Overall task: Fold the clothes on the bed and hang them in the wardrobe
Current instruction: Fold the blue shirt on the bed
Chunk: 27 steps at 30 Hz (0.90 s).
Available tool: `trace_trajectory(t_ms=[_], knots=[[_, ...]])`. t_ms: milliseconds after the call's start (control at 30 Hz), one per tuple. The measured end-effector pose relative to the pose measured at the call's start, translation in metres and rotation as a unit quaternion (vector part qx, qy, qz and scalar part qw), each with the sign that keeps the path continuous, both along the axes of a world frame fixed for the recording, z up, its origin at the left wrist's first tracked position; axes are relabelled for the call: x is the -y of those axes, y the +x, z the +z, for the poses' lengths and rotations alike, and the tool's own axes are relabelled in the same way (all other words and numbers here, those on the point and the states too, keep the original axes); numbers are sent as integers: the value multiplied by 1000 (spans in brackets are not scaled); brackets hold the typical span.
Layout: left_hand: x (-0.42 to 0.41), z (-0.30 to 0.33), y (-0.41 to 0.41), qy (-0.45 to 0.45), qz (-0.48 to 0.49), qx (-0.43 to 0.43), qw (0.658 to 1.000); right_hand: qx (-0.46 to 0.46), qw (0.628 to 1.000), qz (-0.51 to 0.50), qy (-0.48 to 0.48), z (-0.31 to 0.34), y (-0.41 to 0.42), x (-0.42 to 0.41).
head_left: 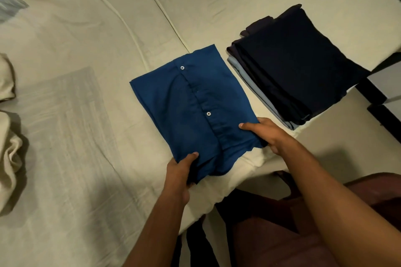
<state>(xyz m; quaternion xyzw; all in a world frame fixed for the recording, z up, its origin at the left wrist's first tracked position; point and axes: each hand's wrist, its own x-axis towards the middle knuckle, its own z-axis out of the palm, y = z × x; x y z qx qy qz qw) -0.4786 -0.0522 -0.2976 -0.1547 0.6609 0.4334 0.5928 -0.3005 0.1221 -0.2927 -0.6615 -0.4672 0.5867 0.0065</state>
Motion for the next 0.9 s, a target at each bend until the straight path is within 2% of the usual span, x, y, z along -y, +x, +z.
trace_trajectory(t_ms=[67,333,500,733,833,900], knots=[[-1,2,-2,13,-11,43,999,-30,999,-40,-7,1,3,2],[2,13,-5,101,65,60,991,-151,968,-185,-71,17,-1,6],[0,10,-3,80,104,26,991,-151,963,-210,-74,16,-7,10],[2,13,1,83,104,113,985,-142,957,-228,-113,15,-2,21],[2,25,-6,106,95,107,984,-171,952,-237,-87,28,-6,23],[0,39,-15,131,88,89,983,-193,949,-248,-38,43,-12,24]])
